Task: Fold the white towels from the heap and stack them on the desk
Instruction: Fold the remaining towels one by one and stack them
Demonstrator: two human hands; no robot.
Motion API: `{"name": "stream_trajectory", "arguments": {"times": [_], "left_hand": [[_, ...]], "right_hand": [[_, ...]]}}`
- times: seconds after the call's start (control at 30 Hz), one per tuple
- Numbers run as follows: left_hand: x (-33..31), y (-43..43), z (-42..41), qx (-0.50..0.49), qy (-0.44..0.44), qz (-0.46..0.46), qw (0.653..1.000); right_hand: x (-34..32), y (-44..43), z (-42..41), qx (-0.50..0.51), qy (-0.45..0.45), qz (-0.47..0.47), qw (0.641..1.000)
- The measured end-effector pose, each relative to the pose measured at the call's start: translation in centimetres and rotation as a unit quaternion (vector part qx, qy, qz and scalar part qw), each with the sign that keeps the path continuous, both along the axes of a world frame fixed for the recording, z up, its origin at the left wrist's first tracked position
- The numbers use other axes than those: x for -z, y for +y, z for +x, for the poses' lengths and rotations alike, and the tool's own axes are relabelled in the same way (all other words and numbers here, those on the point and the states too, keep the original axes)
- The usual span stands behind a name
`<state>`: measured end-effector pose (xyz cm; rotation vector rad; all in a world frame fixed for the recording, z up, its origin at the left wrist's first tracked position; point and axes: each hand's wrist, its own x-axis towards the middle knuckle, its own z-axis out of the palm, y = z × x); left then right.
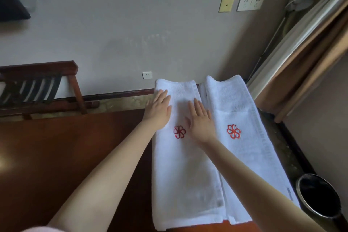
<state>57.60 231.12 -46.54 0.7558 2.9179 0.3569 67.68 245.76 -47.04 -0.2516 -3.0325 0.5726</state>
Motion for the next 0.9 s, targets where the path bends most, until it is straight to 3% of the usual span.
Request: {"name": "stream_trajectory", "arguments": {"times": [0.1,0.17,0.3,0.47,0.57,0.67,0.73,0.9], "left_hand": [[0.5,-1.5,4.4,-0.022,0.05,0.114,0.992],[1.3,-2.6,7.6,-0.018,0.04,0.131,0.99],[3.3,-4.1,12.3,-0.006,-0.036,0.052,0.998],[3.0,-4.4,13.3,-0.008,-0.039,-0.029,0.999],[2.2,-4.0,13.7,-0.005,-0.007,-0.007,1.0],[2.6,-4.3,14.9,0.003,-0.015,0.031,0.999],[3.5,-4.6,15.7,0.002,-0.029,0.02,0.999],[3.9,-4.3,15.9,0.004,-0.021,0.0,1.0]], "right_hand": [[-0.3,-1.2,5.0,-0.037,0.03,-0.019,0.999],[0.5,-2.0,8.3,-0.052,0.007,-0.013,0.999],[2.9,-2.5,13.0,-0.049,-0.004,0.02,0.999],[3.0,-3.3,16.0,-0.031,0.039,0.03,0.998],[2.0,-3.8,16.6,-0.03,0.037,0.039,0.998],[2.3,-4.9,19.2,-0.108,0.028,0.04,0.993],[3.0,-5.2,20.6,-0.15,0.005,0.056,0.987],[2.8,-4.7,20.7,-0.145,0.01,0.03,0.989]]}}
